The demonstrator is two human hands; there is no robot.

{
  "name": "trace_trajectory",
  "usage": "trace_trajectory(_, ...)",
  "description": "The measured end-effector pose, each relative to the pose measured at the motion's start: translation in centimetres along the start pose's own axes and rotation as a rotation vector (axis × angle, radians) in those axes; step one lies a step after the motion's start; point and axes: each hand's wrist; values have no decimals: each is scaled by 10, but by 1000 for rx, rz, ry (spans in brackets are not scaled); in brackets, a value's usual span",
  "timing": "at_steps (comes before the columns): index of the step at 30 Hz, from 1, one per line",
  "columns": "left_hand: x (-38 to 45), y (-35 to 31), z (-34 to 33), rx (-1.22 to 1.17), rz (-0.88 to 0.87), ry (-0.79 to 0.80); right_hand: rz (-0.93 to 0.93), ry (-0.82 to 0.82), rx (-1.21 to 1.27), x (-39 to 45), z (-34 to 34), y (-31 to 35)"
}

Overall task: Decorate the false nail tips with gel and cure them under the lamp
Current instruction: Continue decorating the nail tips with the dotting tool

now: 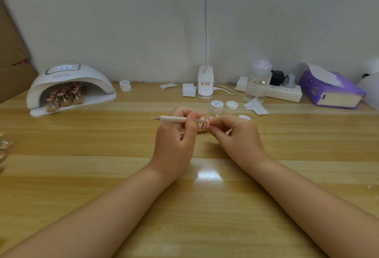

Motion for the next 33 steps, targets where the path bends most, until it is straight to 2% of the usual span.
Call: trace_trajectory(33,1,1,-1,10,1,-8,14,-4,-18,0,0,1)
Point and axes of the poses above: each hand's wrist, its own x-axis towards the middle knuckle, its own z-axis out of the back of the hand, y = z × x, and after that the axes turned 11 degrees about -y, right-handed
